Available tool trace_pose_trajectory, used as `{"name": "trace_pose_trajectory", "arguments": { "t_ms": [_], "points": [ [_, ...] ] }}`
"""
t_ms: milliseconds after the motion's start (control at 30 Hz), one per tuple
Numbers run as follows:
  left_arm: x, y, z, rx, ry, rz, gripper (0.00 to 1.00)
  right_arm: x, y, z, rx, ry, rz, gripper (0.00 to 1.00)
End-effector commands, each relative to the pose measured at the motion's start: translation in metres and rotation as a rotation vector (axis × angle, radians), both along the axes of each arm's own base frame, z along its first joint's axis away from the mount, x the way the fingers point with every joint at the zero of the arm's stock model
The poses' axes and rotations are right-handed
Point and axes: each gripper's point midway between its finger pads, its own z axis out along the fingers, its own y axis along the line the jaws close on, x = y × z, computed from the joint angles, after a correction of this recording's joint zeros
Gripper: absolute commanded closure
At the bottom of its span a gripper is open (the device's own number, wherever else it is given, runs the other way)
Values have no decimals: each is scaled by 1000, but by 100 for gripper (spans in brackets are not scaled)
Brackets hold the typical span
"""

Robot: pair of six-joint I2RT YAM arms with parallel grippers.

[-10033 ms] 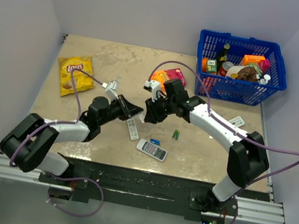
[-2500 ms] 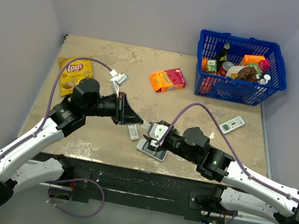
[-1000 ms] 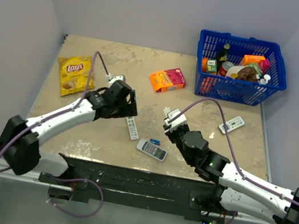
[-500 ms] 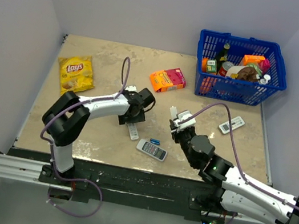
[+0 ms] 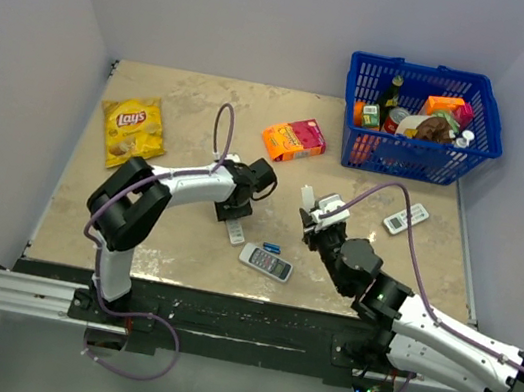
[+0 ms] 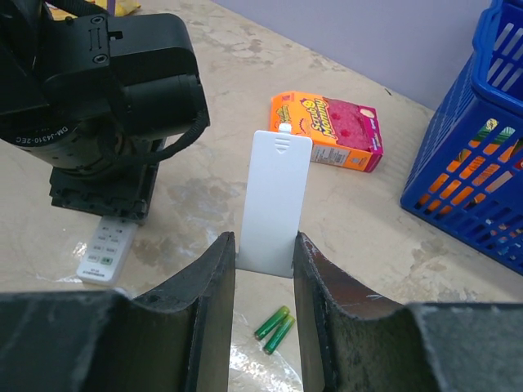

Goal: Load the batteries into the remote control
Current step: Adjust the remote control at the center of the board.

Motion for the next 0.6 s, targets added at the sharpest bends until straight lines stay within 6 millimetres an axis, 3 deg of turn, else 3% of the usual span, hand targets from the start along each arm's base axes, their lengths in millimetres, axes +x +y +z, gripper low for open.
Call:
{"name": "trace_pose_trajectory", "arguments": {
  "t_ms": [0,33,100,133,167,233,267,300,333,367,533,567],
  "points": [
    [-8,7,6,-16,-24,28,88,-2,0,18,75,-25,15,96],
    [-9,9,7,-25,-40,28,92,-5,3,19,79,-24,36,96],
    [-6,9,28,-76,-108,22,100,-8,8,22,73,-20,75,96],
    [-3,7,30,-109,-148,7,100,-12,14,22,67,-14,117,97],
    [1,4,52,-167,-216,-10,100,-14,19,29,72,-14,146,96],
    [9,1,66,-249,-322,-62,100,-20,27,26,45,16,199,96],
    [11,1,93,-314,-408,-78,100,-27,36,34,63,22,259,96],
    [13,3,102,-337,-459,-112,100,-30,39,29,44,48,281,96],
    [18,4,107,-414,-540,-131,100,-34,43,37,55,51,313,96],
    [18,4,140,-495,-660,-167,100,-42,49,38,59,69,366,96],
    [-2,35,205,-752,-1117,-293,100,-62,63,38,32,178,480,96],
    [-7,38,211,-775,-1167,-314,100,-64,66,48,48,186,494,96]
  ]
}}
